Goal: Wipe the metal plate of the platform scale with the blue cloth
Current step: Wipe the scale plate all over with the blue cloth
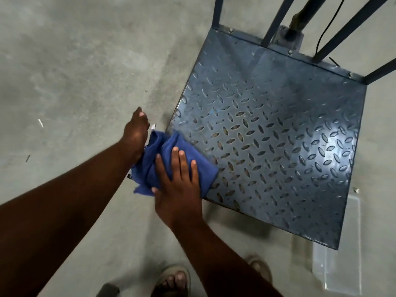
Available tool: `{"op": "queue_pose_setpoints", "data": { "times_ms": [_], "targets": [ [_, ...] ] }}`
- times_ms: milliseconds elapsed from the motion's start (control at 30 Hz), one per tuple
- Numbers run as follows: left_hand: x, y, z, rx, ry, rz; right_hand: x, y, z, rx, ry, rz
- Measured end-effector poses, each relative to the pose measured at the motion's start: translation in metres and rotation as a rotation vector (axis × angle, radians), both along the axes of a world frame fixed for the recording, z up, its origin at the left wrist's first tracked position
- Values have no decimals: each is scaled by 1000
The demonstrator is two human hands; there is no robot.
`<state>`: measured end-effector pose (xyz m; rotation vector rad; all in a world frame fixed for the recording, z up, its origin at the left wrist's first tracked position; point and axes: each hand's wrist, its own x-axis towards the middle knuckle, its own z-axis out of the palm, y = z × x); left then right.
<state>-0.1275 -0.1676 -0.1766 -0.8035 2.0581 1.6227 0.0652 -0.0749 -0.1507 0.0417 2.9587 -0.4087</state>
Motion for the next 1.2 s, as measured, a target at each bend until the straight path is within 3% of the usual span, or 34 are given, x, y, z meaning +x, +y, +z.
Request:
{"op": "queue_pose_setpoints", "data": {
  "times_ms": [200, 300, 467, 533, 600, 700, 833, 900, 967, 1100, 1200],
  "targets": [
    [76, -32, 15, 39, 160, -144, -30, 29, -1, -39, 117, -147],
    [112, -47, 4, -137, 256, -268, -82, 64, -6, 72, 154, -220],
    [139, -23, 6, -243, 447, -499, -155, 105, -12, 131, 167, -216],
    [132, -10, 10, -242, 417, -404, -147, 100, -9, 134, 154, -127],
    [117, 3, 13, -236, 308, -244, -116, 86, -4, 83, 165, 120],
    [104, 13, 17, -312, 205, -210, -78, 77, -2, 16, 183, 300],
    [110, 13, 18, -663, 449, -525, -104, 90, -7, 41, 197, 167],
    [107, 15, 18, -756, 574, -673, -136, 105, -10, 68, 205, 37],
    [100, 18, 19, -797, 582, -761, -172, 124, -13, 116, 193, -76],
    [102, 30, 22, -814, 534, -754, -214, 148, -13, 136, 159, -177],
    [101, 34, 21, -794, 500, -703, -195, 126, -8, 110, 170, -23]
  ]
}}
